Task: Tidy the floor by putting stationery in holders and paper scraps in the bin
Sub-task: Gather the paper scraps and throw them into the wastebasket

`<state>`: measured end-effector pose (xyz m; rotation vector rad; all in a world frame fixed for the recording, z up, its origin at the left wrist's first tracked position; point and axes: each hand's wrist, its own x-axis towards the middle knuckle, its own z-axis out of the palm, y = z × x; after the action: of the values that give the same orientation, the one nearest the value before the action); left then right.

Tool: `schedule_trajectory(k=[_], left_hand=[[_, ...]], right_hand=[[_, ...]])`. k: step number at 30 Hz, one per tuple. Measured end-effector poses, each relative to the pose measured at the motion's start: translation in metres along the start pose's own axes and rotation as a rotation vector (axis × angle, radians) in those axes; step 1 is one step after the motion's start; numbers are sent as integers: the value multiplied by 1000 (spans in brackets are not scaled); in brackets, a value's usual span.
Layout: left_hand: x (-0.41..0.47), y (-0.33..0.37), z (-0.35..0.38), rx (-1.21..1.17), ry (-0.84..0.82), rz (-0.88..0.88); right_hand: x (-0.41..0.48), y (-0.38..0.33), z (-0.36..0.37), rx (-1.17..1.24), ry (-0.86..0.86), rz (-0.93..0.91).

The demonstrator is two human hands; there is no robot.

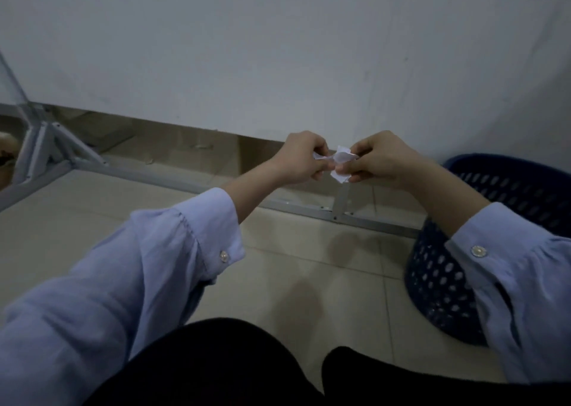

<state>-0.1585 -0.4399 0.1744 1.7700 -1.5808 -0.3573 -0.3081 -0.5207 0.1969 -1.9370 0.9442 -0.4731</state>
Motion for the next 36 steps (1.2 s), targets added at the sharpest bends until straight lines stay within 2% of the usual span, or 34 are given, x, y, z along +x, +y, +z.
schedule_trajectory(k=[14, 19, 25, 31, 36], left_hand=[[68, 114, 112, -84, -102, 229], [75, 147, 162, 14, -189, 343], [70, 154, 200, 87, -300, 387], [70, 154, 210, 166, -361, 409], [70, 152, 213, 234, -376, 419]], right_hand=[[-58, 60, -129, -24, 369, 178], [-86, 95, -157, -52, 505, 299], [-103, 123, -162, -200, 516, 427], [-110, 149, -155, -366, 462, 384], [-113, 159, -154, -217, 462, 355]])
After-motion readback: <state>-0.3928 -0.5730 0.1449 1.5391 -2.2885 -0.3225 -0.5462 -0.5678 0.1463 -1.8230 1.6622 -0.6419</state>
